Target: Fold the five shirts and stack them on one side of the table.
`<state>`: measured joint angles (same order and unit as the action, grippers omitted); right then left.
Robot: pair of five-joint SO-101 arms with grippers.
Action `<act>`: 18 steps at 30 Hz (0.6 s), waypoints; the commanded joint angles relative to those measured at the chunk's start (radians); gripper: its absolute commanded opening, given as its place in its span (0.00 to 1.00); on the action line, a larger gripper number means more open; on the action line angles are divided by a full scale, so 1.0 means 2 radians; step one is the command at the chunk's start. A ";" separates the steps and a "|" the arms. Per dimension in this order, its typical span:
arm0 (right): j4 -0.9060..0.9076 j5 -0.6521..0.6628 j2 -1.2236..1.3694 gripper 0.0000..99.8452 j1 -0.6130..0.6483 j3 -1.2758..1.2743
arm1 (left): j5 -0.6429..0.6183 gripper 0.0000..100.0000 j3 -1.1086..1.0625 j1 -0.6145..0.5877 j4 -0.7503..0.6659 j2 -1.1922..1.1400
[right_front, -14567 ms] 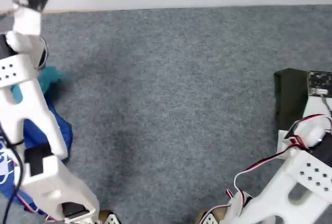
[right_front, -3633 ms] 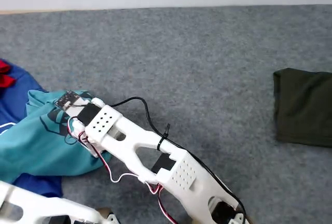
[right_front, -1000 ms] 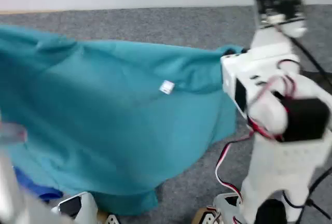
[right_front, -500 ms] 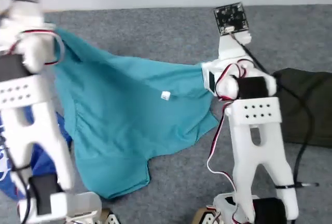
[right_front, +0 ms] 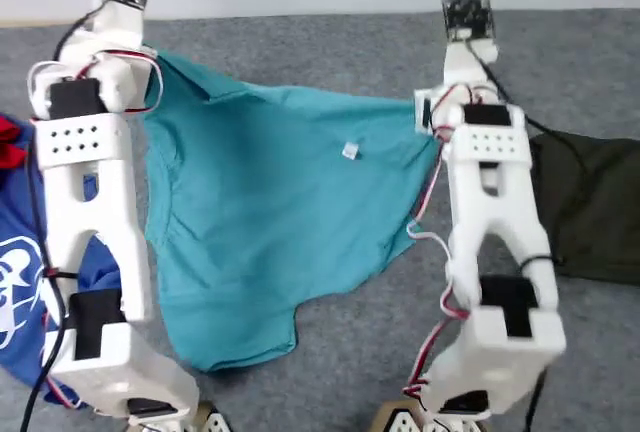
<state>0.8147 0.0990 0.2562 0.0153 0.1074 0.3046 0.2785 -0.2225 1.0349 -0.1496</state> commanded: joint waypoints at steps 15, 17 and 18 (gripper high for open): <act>0.231 0.088 0.184 0.01 0.026 0.340 | 0.141 0.00 0.090 -0.003 0.360 0.070; 0.246 0.104 0.186 0.01 0.026 0.340 | 0.148 0.00 0.069 -0.002 0.360 0.085; 0.252 0.109 0.188 0.01 0.027 0.340 | 0.159 0.00 0.053 0.003 0.360 0.092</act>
<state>1.2827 0.2785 0.6429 0.0706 0.7334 0.5838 0.4196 -0.2225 1.7238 -0.0529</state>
